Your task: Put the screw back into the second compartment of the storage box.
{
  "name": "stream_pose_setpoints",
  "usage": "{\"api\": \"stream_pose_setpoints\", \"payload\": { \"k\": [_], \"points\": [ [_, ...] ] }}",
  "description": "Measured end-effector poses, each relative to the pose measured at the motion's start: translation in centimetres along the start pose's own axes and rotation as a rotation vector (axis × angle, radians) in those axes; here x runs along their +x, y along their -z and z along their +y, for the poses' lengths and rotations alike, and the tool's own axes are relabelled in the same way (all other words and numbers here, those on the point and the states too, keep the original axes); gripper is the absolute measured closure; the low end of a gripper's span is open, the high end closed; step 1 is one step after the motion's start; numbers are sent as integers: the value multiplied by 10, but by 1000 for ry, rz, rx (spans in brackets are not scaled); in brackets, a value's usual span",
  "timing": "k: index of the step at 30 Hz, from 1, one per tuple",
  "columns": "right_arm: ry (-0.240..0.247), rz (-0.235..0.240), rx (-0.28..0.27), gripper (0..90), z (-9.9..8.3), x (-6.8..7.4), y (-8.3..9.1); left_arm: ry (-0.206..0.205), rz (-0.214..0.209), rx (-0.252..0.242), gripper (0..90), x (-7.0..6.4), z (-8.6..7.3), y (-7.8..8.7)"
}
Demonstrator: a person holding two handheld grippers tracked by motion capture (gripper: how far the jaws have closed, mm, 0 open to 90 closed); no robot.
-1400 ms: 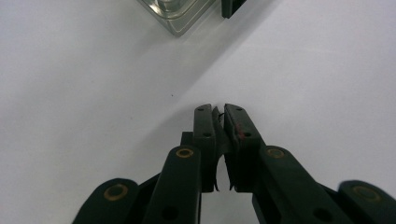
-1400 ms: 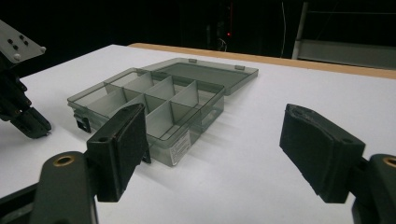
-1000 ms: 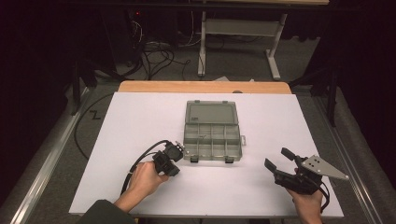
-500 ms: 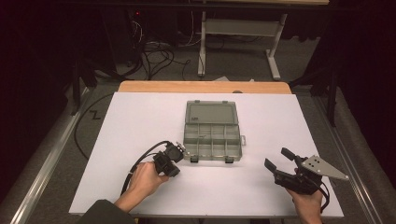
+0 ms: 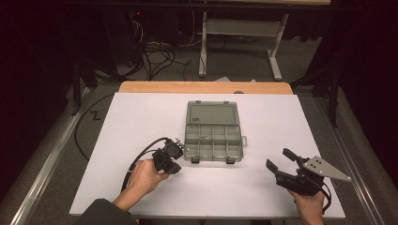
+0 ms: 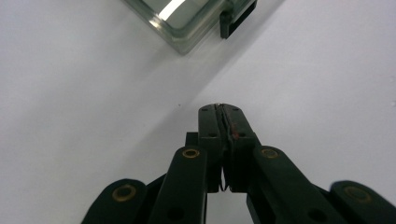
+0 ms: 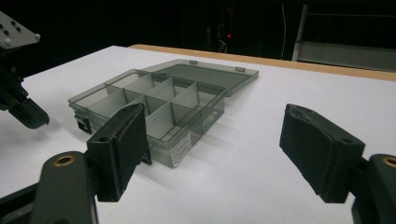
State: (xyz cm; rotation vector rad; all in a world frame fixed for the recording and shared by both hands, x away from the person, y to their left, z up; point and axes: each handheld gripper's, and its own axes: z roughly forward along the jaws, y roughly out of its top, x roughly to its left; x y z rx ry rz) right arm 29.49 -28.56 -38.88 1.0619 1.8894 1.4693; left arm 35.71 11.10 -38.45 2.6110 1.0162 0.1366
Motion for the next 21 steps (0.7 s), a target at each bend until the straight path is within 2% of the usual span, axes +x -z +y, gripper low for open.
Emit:
{"api": "stream_pose_setpoints", "payload": {
  "k": [9, 13, 21],
  "points": [
    [2, 0, -4, 248, 0, 1, 0, -4, -9, -34, 874, 3, 14, 18],
    [1, 0, -1, 248, 0, 0, 0, 7, -15, -49, 873, 6, 22, 20],
    [3, 0, -5, 248, 0, 0, 0, -5, -30, -61, 873, 6, 40, 24]
  ]
}}
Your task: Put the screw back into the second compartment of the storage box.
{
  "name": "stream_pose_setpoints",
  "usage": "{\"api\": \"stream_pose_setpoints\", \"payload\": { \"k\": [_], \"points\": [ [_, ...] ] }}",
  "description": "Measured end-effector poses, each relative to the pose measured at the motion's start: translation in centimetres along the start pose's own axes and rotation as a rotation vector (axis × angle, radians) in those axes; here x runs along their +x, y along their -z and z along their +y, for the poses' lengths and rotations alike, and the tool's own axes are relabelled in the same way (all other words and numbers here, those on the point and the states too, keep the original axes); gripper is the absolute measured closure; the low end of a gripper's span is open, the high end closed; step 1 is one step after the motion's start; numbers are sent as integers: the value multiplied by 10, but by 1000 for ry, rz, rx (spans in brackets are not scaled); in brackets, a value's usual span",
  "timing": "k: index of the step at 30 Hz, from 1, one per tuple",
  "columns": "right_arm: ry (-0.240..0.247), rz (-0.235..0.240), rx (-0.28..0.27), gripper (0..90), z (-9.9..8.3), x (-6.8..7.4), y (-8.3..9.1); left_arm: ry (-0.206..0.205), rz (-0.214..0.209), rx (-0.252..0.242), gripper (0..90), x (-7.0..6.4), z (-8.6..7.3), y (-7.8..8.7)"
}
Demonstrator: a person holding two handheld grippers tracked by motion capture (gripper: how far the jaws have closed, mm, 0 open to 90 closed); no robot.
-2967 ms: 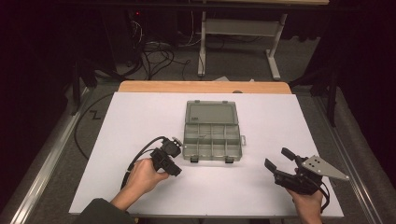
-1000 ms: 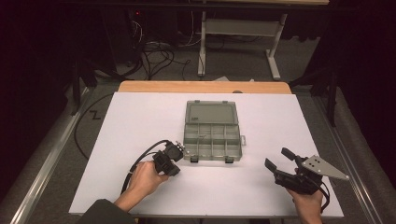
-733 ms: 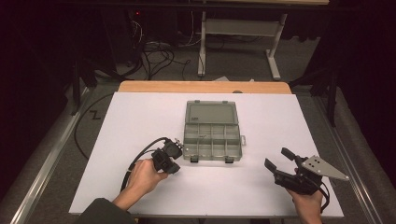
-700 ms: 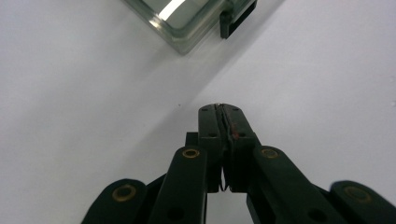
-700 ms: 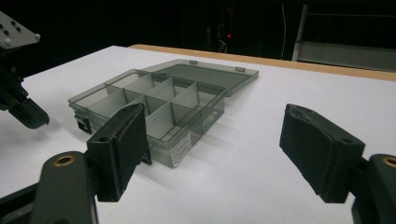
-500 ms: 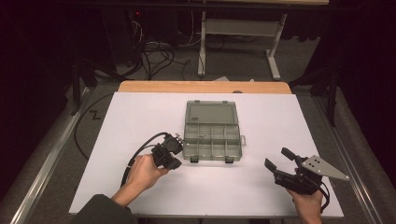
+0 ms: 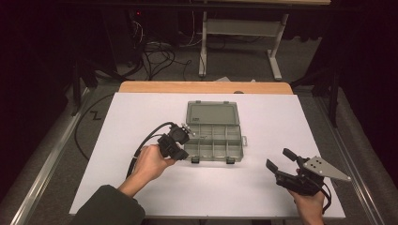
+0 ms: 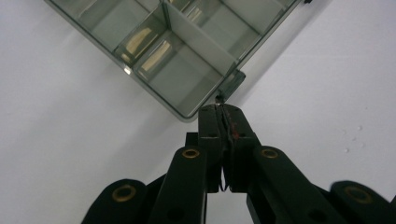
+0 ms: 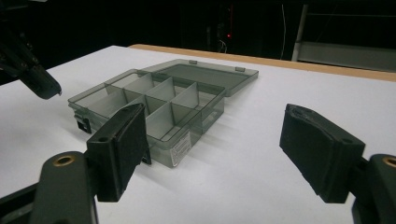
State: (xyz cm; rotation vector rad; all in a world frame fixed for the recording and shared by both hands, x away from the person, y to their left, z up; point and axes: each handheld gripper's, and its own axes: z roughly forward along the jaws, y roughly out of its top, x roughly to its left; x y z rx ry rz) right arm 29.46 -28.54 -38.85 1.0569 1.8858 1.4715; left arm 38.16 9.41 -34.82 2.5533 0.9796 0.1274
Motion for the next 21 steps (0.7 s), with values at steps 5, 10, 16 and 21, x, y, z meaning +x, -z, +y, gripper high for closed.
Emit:
{"api": "stream_pose_setpoints", "payload": {
  "k": [5, 10, 16, 21],
  "points": [
    [-1, -2, -1, 248, 0, -1, 1, -6, -18, -10, 873, 1, 13, 2],
    [0, 0, 1, 248, 0, 0, 0, -14, -25, -5, 873, 2, 25, 2],
    [-2, -1, 0, 247, 0, -2, 1, -16, -30, -2, 873, 2, 37, 0],
    [-1, -1, 1, 247, 0, -1, 1, -16, -32, -4, 873, 3, 45, 0]
  ]
}}
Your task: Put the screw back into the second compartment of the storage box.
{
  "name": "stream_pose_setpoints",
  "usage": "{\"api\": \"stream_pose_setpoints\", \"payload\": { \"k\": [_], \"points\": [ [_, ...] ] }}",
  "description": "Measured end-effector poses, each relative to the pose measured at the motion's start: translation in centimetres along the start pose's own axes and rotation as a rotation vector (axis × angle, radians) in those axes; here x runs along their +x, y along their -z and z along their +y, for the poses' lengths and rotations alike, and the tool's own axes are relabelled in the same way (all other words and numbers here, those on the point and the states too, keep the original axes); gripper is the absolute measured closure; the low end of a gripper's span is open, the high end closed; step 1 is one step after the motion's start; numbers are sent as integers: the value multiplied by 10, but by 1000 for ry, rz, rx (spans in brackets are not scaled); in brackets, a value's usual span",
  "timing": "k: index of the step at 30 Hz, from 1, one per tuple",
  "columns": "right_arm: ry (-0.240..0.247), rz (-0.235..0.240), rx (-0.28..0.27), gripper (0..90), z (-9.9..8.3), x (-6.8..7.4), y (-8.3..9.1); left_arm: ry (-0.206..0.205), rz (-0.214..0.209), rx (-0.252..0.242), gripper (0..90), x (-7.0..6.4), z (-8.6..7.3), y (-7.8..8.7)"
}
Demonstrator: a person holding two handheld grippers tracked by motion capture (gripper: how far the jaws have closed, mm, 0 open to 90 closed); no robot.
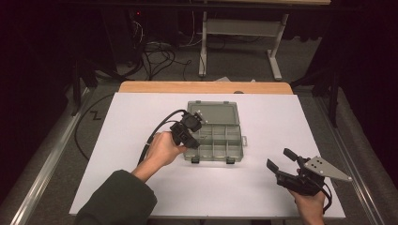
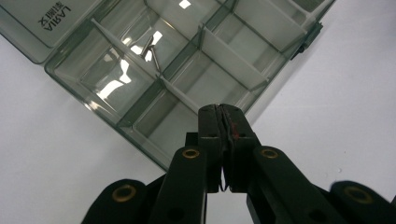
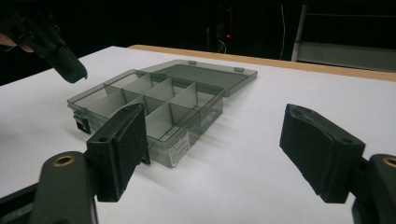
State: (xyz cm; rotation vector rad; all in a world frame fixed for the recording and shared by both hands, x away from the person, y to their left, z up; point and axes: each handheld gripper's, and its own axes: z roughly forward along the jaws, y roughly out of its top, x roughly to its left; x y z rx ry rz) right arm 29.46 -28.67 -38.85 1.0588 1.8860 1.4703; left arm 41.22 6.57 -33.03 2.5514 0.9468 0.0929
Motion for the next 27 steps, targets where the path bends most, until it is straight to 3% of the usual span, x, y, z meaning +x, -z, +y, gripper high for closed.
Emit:
{"api": "stream_pose_setpoints", "payload": {
  "k": [10, 27],
  "points": [
    [0, 1, 0, 248, 0, 0, 0, 2, -4, 3, 873, 2, 15, -5],
    [-3, 4, 0, 248, 0, -1, 0, 43, -3, 6, 873, 13, 34, -19]
  ]
}}
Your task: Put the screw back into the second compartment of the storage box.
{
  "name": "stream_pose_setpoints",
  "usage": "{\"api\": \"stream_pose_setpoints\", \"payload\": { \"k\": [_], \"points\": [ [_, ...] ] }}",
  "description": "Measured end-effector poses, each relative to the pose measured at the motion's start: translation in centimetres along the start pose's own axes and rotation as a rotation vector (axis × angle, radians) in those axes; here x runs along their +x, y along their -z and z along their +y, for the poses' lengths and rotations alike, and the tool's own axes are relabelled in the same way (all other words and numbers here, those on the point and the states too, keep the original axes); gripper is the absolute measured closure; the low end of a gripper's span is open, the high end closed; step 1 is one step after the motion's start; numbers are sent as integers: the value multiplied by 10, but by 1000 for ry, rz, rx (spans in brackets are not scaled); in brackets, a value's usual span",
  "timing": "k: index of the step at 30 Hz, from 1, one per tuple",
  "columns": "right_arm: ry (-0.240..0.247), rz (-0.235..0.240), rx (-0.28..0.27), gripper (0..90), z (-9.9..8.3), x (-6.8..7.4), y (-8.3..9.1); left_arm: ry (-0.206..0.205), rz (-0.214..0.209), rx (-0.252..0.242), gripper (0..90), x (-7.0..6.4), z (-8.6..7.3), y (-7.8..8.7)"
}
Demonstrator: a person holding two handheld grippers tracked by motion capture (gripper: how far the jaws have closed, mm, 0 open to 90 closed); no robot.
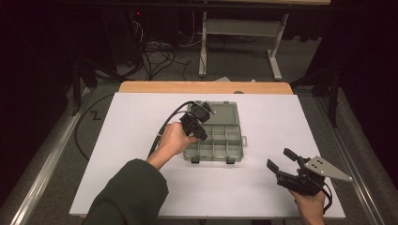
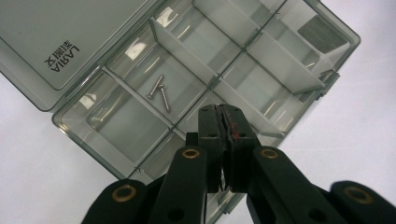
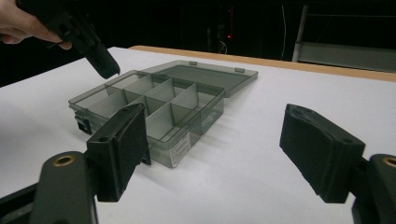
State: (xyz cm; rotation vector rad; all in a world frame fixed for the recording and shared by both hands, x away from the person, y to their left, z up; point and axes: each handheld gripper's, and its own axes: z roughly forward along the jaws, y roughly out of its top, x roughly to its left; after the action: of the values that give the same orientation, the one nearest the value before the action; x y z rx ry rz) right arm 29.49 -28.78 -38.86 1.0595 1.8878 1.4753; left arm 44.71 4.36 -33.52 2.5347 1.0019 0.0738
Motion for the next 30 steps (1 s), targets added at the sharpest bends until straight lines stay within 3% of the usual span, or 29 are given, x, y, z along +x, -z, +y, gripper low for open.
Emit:
{"api": "stream_pose_setpoints", "payload": {
  "k": [30],
  "points": [
    [4, 6, 0, 248, 0, 0, 0, 48, 49, 57, 871, 17, 17, -38]
  ]
}}
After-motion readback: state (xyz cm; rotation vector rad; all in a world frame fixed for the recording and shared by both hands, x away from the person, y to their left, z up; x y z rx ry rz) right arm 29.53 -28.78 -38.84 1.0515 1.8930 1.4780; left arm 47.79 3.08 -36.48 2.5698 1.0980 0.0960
